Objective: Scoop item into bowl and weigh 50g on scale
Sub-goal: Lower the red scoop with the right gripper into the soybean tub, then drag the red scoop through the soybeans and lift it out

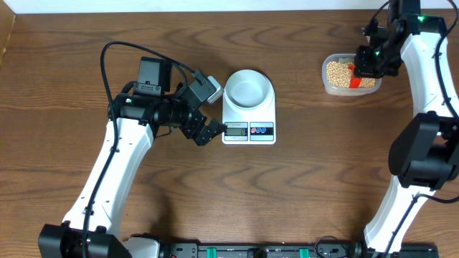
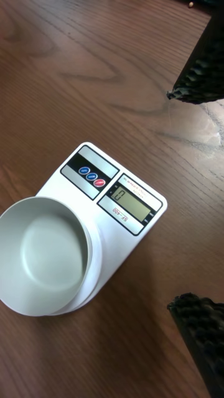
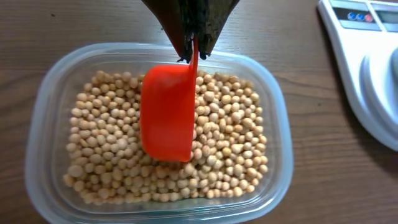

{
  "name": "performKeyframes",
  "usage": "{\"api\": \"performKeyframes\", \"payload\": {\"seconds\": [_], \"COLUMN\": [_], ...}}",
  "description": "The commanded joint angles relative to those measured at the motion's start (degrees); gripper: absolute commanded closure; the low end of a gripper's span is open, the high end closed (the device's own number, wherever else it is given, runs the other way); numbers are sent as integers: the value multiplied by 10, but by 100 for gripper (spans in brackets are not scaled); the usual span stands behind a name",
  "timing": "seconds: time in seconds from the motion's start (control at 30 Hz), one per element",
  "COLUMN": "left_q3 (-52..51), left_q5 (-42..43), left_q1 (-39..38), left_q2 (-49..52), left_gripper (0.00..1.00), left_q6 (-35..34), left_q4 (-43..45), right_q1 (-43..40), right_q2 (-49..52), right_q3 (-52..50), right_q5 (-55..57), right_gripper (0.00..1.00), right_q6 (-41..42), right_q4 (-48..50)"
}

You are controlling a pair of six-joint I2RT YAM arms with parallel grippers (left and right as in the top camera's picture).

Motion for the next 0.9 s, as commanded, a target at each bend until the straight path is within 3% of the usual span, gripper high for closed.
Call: {"api": "performKeyframes", "payload": {"seconds": [0.0,0.87], "left_q3": [-5,-5], "left_q5": [-3,-3], "left_q1": [-1,-1], "left_q2": [0,0], "left_gripper": [0,0], "left_q6": [8,8], "left_q4": [-1,-1], "right_q1": [-11,-90], "right_q2": [9,9], "right_q3": [10,10], "right_q5": [-51,-211], "right_gripper": [99,99], "right_q6": [-11,-28], "right_q4": [-5,-6]}}
